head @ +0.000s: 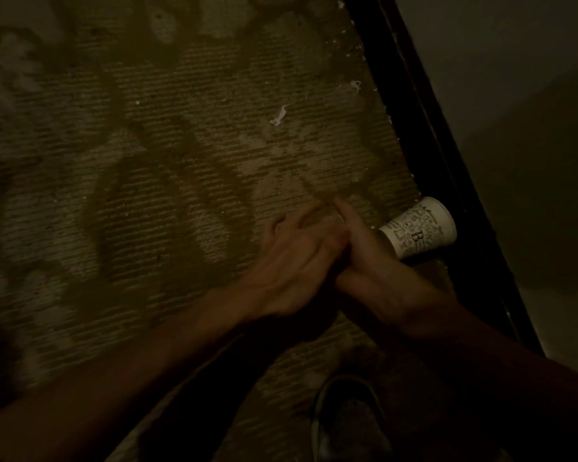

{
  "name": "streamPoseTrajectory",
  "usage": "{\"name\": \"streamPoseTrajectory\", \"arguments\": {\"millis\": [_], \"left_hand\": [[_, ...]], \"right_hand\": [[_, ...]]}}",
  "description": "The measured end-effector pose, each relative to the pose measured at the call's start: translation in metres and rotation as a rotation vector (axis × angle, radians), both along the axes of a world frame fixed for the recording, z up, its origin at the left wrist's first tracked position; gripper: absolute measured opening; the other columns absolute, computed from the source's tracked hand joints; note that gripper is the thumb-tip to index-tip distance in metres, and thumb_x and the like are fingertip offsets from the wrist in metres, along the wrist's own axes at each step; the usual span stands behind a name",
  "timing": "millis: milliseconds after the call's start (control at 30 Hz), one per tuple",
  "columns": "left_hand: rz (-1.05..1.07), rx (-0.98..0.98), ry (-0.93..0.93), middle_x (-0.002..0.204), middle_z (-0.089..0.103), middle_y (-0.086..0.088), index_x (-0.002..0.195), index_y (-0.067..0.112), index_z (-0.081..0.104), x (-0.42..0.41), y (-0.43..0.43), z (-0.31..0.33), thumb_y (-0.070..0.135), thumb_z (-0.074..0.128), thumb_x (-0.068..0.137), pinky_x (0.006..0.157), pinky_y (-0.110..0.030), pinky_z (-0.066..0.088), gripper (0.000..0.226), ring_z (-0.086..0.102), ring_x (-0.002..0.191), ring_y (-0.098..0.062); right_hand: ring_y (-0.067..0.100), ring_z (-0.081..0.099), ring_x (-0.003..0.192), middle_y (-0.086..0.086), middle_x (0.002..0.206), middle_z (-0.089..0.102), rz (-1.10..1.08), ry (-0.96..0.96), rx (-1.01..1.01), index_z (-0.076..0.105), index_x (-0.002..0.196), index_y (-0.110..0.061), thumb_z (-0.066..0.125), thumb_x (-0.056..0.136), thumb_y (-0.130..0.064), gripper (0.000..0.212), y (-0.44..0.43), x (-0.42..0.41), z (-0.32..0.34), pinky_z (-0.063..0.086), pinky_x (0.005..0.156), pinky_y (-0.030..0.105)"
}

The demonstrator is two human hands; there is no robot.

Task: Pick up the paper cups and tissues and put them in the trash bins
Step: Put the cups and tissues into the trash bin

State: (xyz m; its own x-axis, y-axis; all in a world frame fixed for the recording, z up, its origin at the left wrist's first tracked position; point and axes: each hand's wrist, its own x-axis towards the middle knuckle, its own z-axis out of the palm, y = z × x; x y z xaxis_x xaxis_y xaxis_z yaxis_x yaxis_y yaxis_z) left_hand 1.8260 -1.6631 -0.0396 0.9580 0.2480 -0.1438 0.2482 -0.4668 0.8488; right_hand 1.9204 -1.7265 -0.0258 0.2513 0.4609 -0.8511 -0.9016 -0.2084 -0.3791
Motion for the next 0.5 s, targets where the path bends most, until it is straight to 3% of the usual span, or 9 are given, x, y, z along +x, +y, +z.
{"name": "streamPoseTrajectory", "arguments": {"millis": [67,100,133,200,267,333,367,433,500], "left_hand": [[0.065,-0.177,-0.048,0.111,0.048,0.043,0.108,0.049,0.059,0.01,-0.002,0.009,0.051,0.019,0.097,0.112,-0.026,0.025,0.041,0.04,0.113,0.017],[0.121,-0.273,-0.088,0.096,0.058,0.04,0.093,0.048,0.061,0.017,-0.003,0.012,0.049,0.022,0.098,0.101,-0.019,0.039,0.039,0.052,0.1,0.016],[0.182,-0.326,-0.136,0.086,0.064,0.036,0.084,0.046,0.063,0.026,-0.005,0.014,0.047,0.024,0.1,0.086,-0.01,0.043,0.042,0.059,0.091,0.015],[0.262,-0.307,-0.188,0.074,0.067,0.028,0.078,0.039,0.067,0.046,-0.006,0.013,0.046,0.029,0.101,0.068,-0.006,0.039,0.045,0.062,0.077,0.012],[0.287,-0.264,-0.175,0.073,0.065,0.022,0.082,0.034,0.067,0.065,-0.009,0.005,0.043,0.037,0.102,0.066,-0.009,0.04,0.037,0.061,0.074,0.01],[0.239,-0.266,-0.1,0.085,0.064,0.018,0.097,0.026,0.067,0.083,-0.013,-0.007,0.038,0.043,0.103,0.068,-0.011,0.042,0.028,0.059,0.077,0.011],[0.193,-0.276,-0.044,0.092,0.063,0.017,0.109,0.023,0.065,0.091,-0.016,-0.012,0.038,0.045,0.103,0.07,-0.011,0.043,0.025,0.059,0.081,0.01],[0.091,-0.27,0.046,0.108,0.059,0.014,0.131,0.022,0.055,0.106,-0.022,-0.019,0.039,0.047,0.101,0.074,-0.01,0.042,0.035,0.056,0.093,0.004],[-0.001,-0.272,0.101,0.117,0.058,0.009,0.139,0.019,0.049,0.115,-0.029,-0.022,0.04,0.047,0.101,0.071,-0.006,0.041,0.044,0.054,0.095,0.003]], "right_hand": [[0.017,0.068,0.064,0.009,0.08,0.071,-0.033,-0.112,-0.084,0.065,0.103,-0.007,0.039,0.1,-0.051,0.051,-0.018,0.002,0.001,0.052,0.052,0.024],[0.015,0.064,0.064,0.007,0.081,0.068,-0.052,-0.182,-0.142,0.065,0.101,-0.009,0.041,0.1,-0.05,0.047,-0.027,0.005,0.0,0.05,0.053,0.025],[0.014,0.06,0.061,0.006,0.079,0.064,-0.072,-0.245,-0.223,0.064,0.093,-0.011,0.043,0.1,-0.049,0.043,-0.036,0.008,-0.001,0.048,0.051,0.024],[0.013,0.051,0.053,0.002,0.066,0.055,-0.122,-0.271,-0.434,0.058,0.076,-0.012,0.048,0.096,-0.054,0.048,-0.055,0.016,-0.002,0.04,0.045,0.023],[0.016,0.05,0.06,0.001,0.066,0.052,-0.131,-0.286,-0.615,0.055,0.076,-0.012,0.047,0.093,-0.06,0.052,-0.076,0.022,-0.006,0.038,0.054,0.028],[0.018,0.052,0.065,0.003,0.071,0.053,-0.146,-0.324,-0.704,0.056,0.085,-0.012,0.043,0.095,-0.059,0.051,-0.094,0.027,-0.009,0.044,0.069,0.034],[0.021,0.056,0.072,0.004,0.078,0.057,-0.175,-0.323,-0.69,0.057,0.095,-0.012,0.04,0.096,-0.059,0.051,-0.101,0.03,-0.01,0.046,0.075,0.036],[0.032,0.061,0.104,0.012,0.113,0.063,-0.201,-0.318,-0.651,0.054,0.127,-0.009,0.035,0.099,-0.058,0.06,-0.108,0.038,-0.012,0.045,0.08,0.039],[0.034,0.055,0.12,0.016,0.132,0.057,-0.121,-0.339,-0.682,0.05,0.134,-0.009,0.031,0.1,-0.058,0.063,-0.108,0.047,-0.014,0.047,0.092,0.039]]}}
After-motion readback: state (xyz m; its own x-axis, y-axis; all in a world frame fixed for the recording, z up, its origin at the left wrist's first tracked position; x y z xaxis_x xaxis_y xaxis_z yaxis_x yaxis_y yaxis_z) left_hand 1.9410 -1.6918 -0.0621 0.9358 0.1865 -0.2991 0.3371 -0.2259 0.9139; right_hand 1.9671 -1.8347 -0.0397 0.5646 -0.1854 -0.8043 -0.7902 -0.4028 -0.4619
